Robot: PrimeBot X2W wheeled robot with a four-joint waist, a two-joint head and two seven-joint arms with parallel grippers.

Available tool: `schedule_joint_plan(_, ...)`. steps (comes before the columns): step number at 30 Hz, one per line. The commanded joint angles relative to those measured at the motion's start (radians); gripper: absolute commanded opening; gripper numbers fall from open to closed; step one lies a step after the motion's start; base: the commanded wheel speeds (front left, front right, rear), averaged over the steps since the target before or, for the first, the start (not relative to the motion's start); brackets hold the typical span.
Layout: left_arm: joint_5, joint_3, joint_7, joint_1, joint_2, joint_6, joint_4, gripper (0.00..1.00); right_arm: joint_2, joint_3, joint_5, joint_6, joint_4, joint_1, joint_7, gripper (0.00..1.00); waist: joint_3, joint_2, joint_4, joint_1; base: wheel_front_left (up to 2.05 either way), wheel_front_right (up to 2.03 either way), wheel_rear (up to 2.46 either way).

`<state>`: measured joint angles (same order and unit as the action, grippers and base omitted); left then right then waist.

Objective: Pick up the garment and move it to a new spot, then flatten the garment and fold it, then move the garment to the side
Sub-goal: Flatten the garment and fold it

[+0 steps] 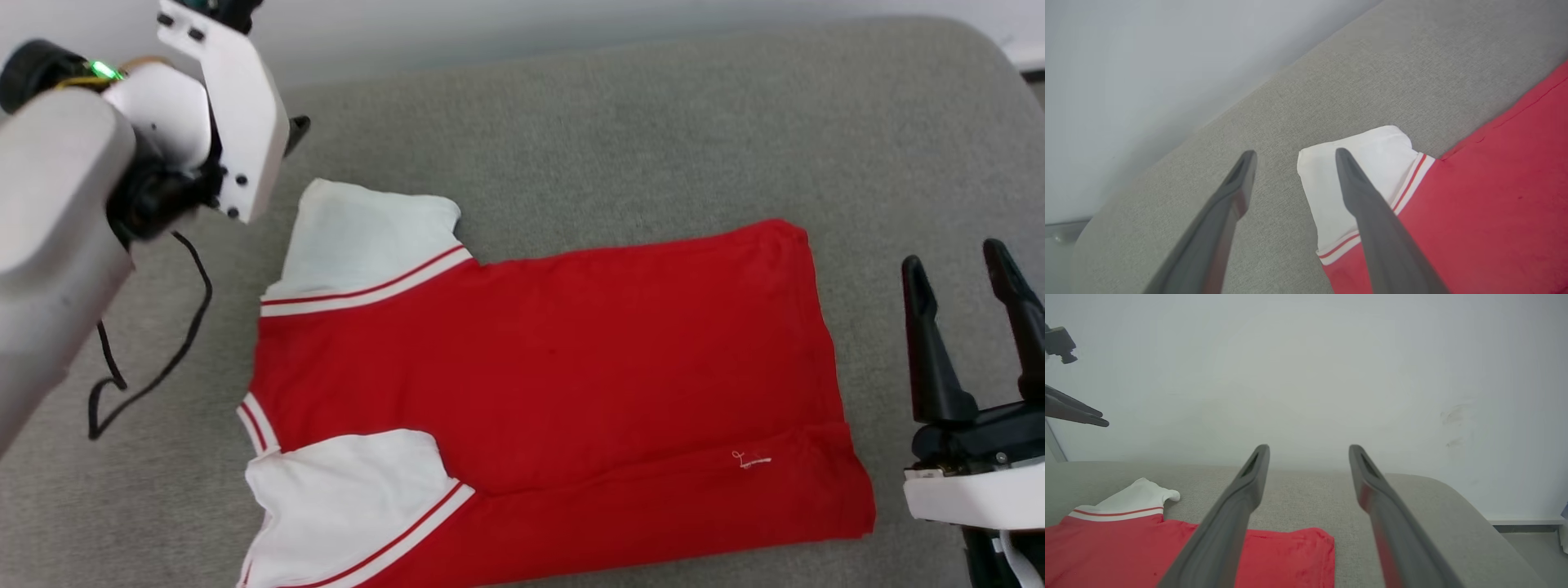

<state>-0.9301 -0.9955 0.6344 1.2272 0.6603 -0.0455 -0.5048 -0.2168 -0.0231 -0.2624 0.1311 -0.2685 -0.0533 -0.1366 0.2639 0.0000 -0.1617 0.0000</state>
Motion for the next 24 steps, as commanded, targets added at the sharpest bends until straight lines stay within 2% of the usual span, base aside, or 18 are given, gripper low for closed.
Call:
schedule_joint_plan(1,-0.003,-0.002,0.007,0.01,-0.002,-0.005,-0.007,1.0,0.006,0.001,0.003,-0.001,-0.003,0.007,-0.003,1.0,0.047,0.0,-0.031,0.0,0.0,0.0,0.0)
schedule_joint_plan(8,-0.035,-0.042,0.317,0.161,0.002,-0.03,-0.066,1.0,0.028,0.042,0.01,-0.001,-0.037,-0.051,-0.012,1.0,0.174,0.0,-0.08,0.0,0.0,0.0,0.0)
schedule_joint_plan(12,-0.024,-0.069,0.434,0.22,0.004,-0.031,-0.082,1.0,0.035,0.065,0.011,-0.001,-0.034,-0.082,-0.023,1.0,0.236,0.0,-0.099,0.0,0.0,0.0,0.0)
schedule_joint_plan(17,-0.01,-0.09,0.494,0.257,0.008,-0.036,-0.093,1.0,0.034,0.08,-0.001,-0.001,-0.002,-0.116,-0.048,1.0,0.295,0.0,-0.117,0.0,0.0,0.0,0.0)
schedule_joint_plan(24,0.004,-0.145,0.537,0.218,0.032,-0.056,-0.108,1.0,0.019,0.098,-0.019,-0.001,0.042,-0.147,-0.073,1.0,0.331,0.0,-0.12,0.0,0.0,0.0,0.0)
